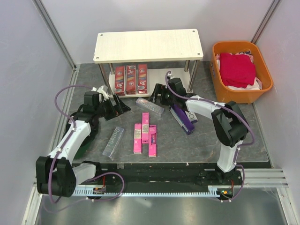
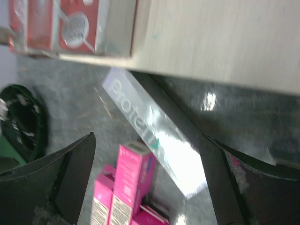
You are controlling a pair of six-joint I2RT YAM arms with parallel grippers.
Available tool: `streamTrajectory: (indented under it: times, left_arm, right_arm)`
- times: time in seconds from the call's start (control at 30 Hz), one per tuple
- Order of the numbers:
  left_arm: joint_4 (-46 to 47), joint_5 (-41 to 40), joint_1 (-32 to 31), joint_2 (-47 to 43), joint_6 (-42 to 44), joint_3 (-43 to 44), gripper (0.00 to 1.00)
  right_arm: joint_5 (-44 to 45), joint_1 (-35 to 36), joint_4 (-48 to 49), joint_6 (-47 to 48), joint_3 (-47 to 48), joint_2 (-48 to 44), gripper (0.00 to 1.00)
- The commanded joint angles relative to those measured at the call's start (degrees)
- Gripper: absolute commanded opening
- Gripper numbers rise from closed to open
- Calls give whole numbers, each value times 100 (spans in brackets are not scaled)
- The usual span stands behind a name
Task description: Place and organize the toothpastes onto the shelf
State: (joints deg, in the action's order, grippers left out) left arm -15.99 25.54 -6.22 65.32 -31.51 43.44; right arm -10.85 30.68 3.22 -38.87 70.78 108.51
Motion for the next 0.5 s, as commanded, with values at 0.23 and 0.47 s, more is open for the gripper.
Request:
streamTrajectory:
  times: [0.23, 0.47]
  left_arm:
    - [43, -576, -977, 833, 198, 525, 99]
    - [87, -515, -1083, 1237, 206, 771, 99]
  right_arm:
    - [2147, 422, -1850, 1162, -697, -1726, 98]
    - [3247, 430, -2581, 1505, -1119, -2299, 98]
